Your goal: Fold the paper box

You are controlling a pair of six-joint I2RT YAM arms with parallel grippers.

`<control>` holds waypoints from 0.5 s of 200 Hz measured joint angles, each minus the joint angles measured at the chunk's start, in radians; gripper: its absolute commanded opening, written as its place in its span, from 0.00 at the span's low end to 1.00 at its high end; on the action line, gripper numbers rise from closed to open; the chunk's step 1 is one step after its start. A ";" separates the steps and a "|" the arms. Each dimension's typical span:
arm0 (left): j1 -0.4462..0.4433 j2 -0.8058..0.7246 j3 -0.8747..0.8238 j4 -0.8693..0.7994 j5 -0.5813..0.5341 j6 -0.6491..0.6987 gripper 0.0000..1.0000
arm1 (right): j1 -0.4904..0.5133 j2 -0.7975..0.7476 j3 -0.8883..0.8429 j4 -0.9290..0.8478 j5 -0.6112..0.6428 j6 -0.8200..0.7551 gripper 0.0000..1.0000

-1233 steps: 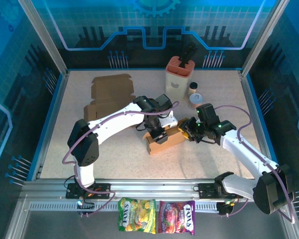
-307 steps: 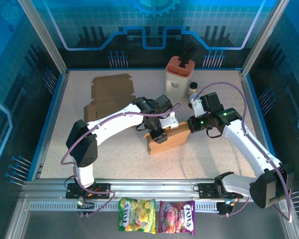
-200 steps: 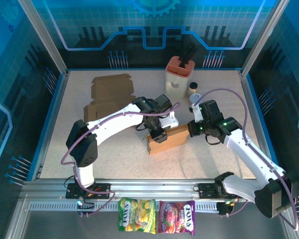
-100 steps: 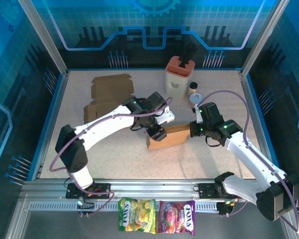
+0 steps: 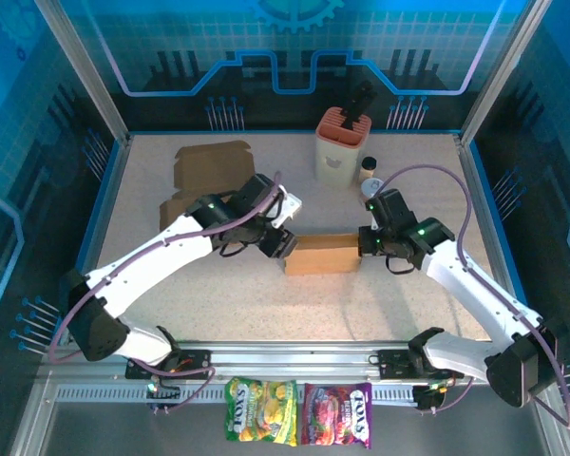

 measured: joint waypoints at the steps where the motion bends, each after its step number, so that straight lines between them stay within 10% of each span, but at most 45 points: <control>1: 0.003 -0.002 0.000 -0.003 -0.001 -0.005 0.47 | 0.000 0.001 0.001 0.000 0.000 0.001 0.00; 100: 0.117 -0.010 -0.051 -0.059 0.077 -0.027 0.40 | 0.008 0.030 0.036 -0.037 0.003 0.021 0.00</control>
